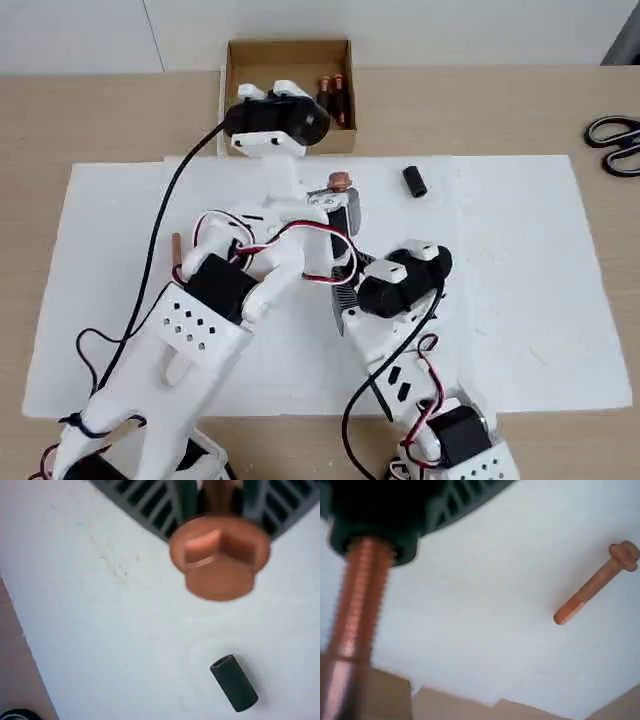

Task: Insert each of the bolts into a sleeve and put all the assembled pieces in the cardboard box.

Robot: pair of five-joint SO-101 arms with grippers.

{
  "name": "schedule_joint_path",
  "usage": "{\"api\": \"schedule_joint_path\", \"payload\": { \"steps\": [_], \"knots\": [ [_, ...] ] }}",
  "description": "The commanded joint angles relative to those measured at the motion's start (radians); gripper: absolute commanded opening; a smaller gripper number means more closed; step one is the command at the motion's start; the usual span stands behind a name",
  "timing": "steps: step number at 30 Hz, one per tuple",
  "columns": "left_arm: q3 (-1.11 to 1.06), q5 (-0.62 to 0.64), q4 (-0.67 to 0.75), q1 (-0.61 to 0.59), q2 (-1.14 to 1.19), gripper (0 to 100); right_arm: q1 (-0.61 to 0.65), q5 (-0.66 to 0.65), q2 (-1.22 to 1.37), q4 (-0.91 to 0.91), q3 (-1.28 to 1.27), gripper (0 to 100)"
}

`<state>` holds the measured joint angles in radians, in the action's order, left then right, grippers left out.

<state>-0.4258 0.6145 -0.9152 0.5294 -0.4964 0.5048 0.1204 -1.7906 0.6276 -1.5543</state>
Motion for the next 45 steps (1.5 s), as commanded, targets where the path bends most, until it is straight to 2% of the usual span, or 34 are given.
{"api": "schedule_joint_path", "payload": {
  "steps": [1,10,29,45],
  "knots": [
    [0.01,0.002,-0.018,0.008,-0.029,1,0.001,-0.014,-0.016,-0.024,0.014,0.4],
    [-0.035,-0.075,-0.037,0.066,-0.141,1,0.001,-0.014,-0.016,-0.024,0.014,0.4],
    [-0.122,-0.124,0.005,0.069,-0.14,1,0.002,-0.014,-0.016,-0.021,0.015,0.4],
    [-0.156,-0.152,-0.043,0.112,-0.14,1,0.002,-0.014,-0.016,-0.021,0.014,0.4]
  ]
}}
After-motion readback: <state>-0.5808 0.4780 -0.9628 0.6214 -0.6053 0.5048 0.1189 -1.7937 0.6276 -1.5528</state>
